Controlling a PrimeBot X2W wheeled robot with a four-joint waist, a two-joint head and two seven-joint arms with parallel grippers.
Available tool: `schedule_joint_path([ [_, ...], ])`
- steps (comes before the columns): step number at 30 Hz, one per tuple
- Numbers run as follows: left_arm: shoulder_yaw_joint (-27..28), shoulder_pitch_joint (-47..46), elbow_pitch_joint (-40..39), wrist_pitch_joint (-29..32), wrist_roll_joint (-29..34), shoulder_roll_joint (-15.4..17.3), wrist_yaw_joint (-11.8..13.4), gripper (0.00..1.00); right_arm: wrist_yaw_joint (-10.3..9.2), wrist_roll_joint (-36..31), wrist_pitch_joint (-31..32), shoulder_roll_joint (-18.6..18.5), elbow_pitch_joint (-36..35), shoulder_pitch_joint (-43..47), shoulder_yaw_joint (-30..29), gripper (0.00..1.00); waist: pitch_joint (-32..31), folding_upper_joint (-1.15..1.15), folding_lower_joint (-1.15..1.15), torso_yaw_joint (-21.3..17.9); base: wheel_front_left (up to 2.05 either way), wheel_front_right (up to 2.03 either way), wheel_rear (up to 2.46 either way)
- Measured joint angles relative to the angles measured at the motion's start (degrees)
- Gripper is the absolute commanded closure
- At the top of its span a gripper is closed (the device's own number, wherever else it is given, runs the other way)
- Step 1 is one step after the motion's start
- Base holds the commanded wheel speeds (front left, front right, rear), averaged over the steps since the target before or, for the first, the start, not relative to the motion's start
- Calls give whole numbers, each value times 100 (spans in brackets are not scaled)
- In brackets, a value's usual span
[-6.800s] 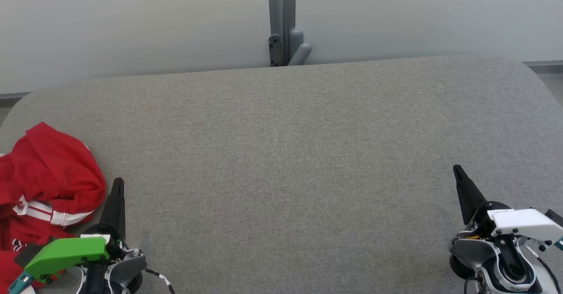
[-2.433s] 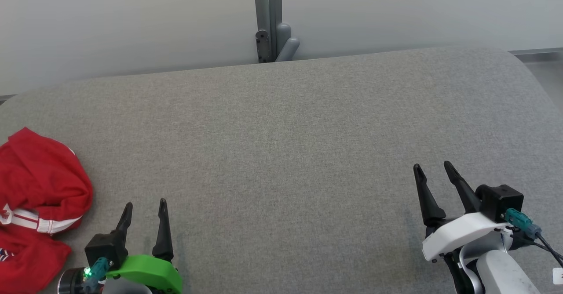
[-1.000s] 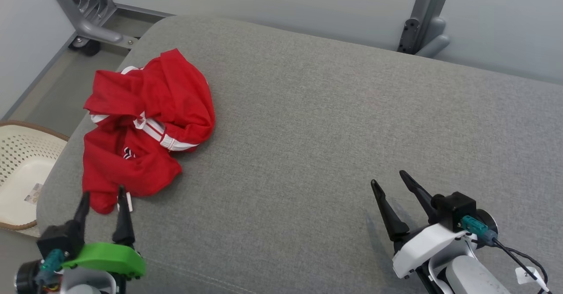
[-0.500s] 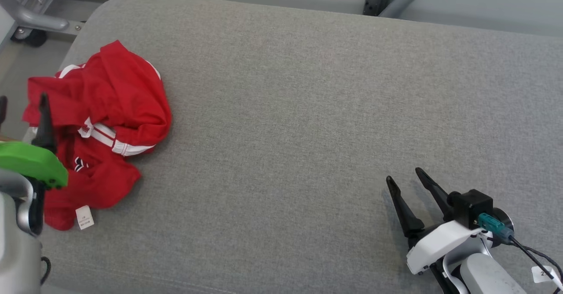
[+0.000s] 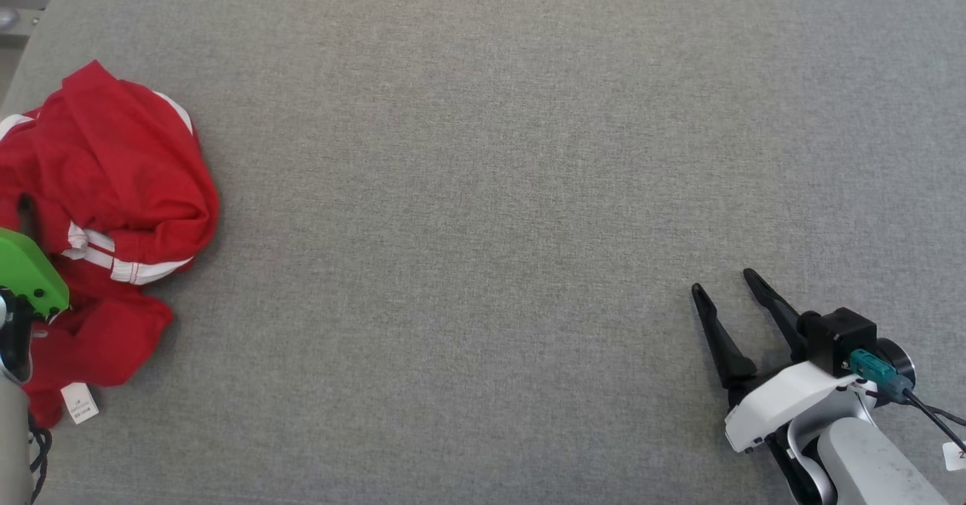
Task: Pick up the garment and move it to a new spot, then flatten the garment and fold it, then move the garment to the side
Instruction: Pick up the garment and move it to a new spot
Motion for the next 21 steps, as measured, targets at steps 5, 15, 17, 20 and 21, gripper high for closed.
schedule_joint_path([
  [5,53,-103,388,-24,-11,-8,269,0,0,40,0,-20,-21,-33,-4,0,141,0,0,-115,0,0,0],
  [15,-67,-417,591,-352,67,202,222,100,0,145,0,199,47,-103,32,0,15,0,0,-205,0,0,0],
  [17,-160,-592,490,-403,142,301,146,100,0,188,0,276,63,-99,9,0,-69,0,0,-217,0,0,0],
  [20,-349,-885,205,-542,308,426,10,100,0,214,0,424,90,-71,-26,0,-210,0,0,-248,0,0,0],
  [21,-427,-1005,73,-590,354,438,-47,100,0,227,0,474,102,-51,-40,0,-262,0,0,-261,0,0,0],
])
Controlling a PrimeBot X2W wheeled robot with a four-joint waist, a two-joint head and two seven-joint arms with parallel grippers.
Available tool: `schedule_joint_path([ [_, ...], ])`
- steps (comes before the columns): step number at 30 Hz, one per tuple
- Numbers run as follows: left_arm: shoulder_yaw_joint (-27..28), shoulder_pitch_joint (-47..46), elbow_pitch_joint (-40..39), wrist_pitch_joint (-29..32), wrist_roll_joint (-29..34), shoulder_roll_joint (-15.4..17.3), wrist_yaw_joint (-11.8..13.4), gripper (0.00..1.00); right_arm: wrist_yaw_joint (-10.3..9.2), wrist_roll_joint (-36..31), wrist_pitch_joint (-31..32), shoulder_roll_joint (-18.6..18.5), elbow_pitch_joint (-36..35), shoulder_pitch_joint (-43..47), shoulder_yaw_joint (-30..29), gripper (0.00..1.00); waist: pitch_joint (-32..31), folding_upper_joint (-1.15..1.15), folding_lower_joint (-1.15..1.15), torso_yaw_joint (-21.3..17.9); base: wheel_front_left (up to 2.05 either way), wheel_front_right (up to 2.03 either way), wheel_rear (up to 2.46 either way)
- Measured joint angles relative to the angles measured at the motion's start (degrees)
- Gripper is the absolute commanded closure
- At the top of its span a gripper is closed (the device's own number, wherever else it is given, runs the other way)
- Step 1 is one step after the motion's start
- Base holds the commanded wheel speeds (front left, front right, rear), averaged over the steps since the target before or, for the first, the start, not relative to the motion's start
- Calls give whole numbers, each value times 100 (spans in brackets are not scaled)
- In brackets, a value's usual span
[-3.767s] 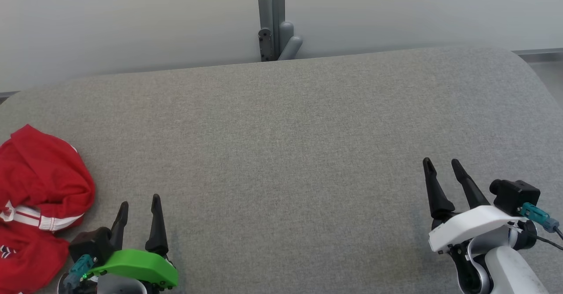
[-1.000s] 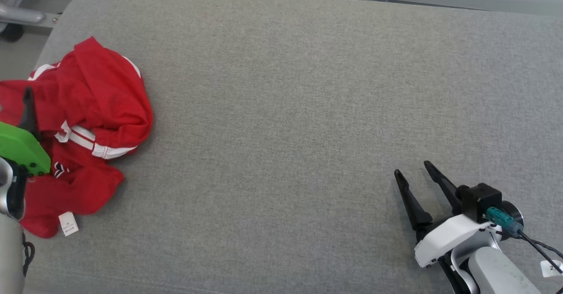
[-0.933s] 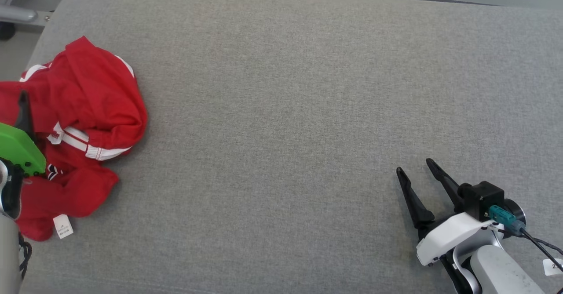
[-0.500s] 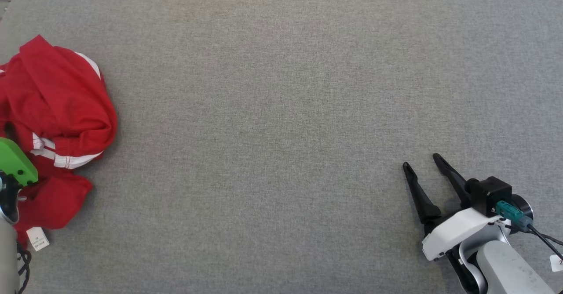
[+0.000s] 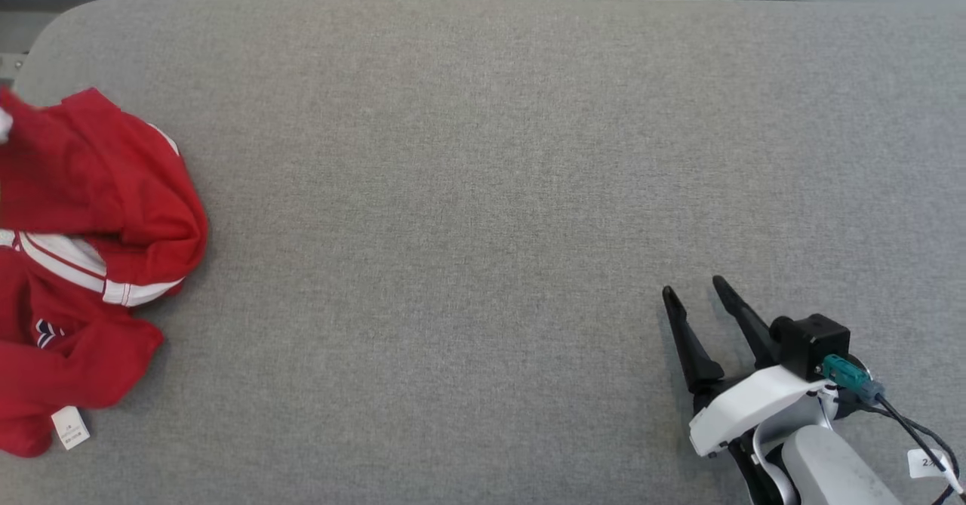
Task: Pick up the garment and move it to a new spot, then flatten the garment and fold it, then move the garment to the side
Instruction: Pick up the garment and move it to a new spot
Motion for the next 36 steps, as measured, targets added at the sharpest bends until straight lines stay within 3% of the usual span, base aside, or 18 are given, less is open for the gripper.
schedule_joint_path([
  [3,-300,-313,-456,-102,102,-56,-144,100,0,12,0,116,51,101,-20,0,-160,0,0,-51,0,0,0],
  [6,-608,-514,-933,-175,114,-319,-242,100,0,21,0,210,82,185,-42,0,-323,0,0,-122,0,0,0],
  [20,-2140,-341,-2762,-765,-608,-2069,-310,100,0,65,0,320,166,358,-148,0,-721,0,0,-1018,0,0,0],
  [26,-2171,77,-2585,-1207,-909,-2410,-235,100,0,73,0,313,167,409,-222,0,-769,0,0,-1510,0,0,0],
  [31,-2195,798,-1633,-1316,-948,-2444,-132,100,0,111,0,330,145,359,-231,0,-718,0,0,-1873,0,0,0],
  [32,-2176,943,-1434,-1322,-898,-2436,-123,95,0,113,0,334,142,344,-231,0,-699,0,0,-1928,0,0,0],
  [33,-2150,1079,-1261,-1327,-844,-2409,-108,61,0,113,0,333,136,330,-241,0,-677,0,0,-1977,0,0,0],
  [34,-2061,1223,-1148,-1335,-795,-2377,-63,18,0,116,0,330,127,316,-245,0,-654,0,0,-2015,0,0,0],
  [35,-1838,1547,-1067,-1348,-695,-2281,29,0,0,119,0,321,113,292,-255,0,-606,0,0,-2066,0,0,0],
  [36,-1716,1736,-1060,-1349,-662,-2231,57,0,0,119,0,321,104,289,-255,0,-593,0,0,-2085,0,0,0],
])
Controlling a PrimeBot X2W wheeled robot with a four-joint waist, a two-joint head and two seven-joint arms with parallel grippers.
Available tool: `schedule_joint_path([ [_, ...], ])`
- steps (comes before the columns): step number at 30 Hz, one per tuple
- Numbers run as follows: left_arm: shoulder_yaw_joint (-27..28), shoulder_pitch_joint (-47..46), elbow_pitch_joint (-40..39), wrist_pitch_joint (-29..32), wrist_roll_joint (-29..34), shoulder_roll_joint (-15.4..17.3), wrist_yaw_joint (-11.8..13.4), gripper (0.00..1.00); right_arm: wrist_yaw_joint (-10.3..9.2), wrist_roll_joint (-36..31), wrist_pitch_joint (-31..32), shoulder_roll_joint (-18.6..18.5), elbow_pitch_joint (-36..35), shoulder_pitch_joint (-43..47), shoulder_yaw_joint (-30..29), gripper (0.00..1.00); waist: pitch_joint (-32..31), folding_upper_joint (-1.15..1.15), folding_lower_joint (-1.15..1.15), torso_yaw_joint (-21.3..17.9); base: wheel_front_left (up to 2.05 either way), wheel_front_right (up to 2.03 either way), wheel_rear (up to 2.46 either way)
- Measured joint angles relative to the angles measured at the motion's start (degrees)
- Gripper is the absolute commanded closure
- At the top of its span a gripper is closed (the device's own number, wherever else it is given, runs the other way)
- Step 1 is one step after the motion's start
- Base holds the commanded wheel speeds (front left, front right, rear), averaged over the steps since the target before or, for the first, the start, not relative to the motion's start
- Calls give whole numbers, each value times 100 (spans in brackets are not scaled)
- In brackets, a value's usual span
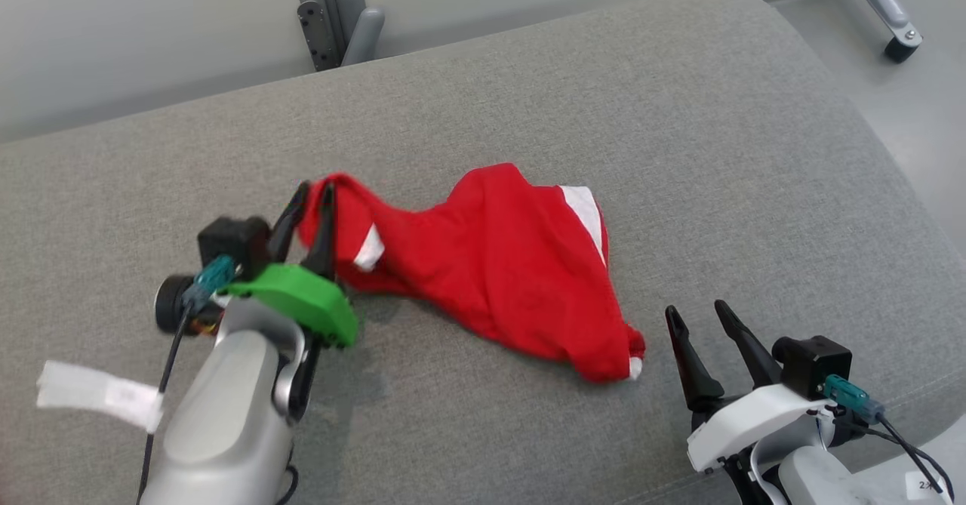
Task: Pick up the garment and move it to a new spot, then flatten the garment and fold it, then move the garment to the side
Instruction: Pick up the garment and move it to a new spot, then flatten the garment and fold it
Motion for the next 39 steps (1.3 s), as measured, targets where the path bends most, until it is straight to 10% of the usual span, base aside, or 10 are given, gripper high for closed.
schedule_joint_path([
  [20,1954,3028,-2176,-12,1296,-186,67,0,0,-101,0,1,-196,244,-18,0,-694,0,0,439,0,0,0],
  [39,1685,3587,-2409,-13,1288,-321,-37,0,0,-45,0,-9,54,362,80,0,-770,0,0,1019,0,0,0],
])
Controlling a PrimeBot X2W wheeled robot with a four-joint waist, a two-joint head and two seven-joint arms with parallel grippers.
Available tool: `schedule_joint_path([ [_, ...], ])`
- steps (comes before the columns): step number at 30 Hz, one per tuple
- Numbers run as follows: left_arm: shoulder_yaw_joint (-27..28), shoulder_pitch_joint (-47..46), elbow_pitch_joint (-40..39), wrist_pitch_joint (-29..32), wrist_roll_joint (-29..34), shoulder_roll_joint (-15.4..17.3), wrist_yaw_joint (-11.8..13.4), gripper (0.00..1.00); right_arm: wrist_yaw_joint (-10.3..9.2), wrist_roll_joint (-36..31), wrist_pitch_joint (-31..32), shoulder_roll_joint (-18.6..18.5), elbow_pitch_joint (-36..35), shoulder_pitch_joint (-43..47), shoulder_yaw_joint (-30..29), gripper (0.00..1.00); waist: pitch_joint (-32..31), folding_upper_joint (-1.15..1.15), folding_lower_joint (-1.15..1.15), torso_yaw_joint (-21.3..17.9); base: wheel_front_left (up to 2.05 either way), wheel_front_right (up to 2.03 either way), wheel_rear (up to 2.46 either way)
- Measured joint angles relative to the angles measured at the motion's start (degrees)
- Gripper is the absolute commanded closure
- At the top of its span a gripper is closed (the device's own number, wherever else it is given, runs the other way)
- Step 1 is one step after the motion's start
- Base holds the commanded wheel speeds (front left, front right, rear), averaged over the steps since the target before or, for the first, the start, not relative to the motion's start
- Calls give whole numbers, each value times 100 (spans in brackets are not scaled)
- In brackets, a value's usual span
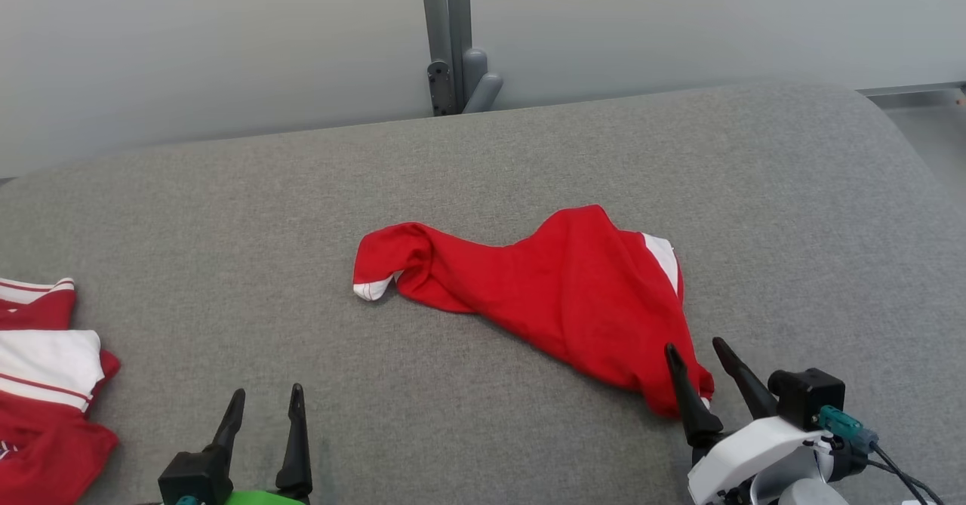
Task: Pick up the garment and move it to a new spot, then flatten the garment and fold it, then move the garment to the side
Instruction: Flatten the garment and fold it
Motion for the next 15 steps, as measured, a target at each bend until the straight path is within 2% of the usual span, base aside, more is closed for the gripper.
schedule_joint_path([
  [4,-153,-53,22,0,1,0,-1,0,0,167,0,-5,159,-242,-58,0,73,0,0,100,0,0,0],
  [9,-334,-218,44,0,2,-1,-2,0,0,328,0,-134,420,-960,-65,0,242,0,0,229,0,0,0],
  [15,-570,-478,192,0,-14,-4,-20,0,0,361,0,-311,1217,-1855,-133,0,486,0,0,468,0,0,0],
])
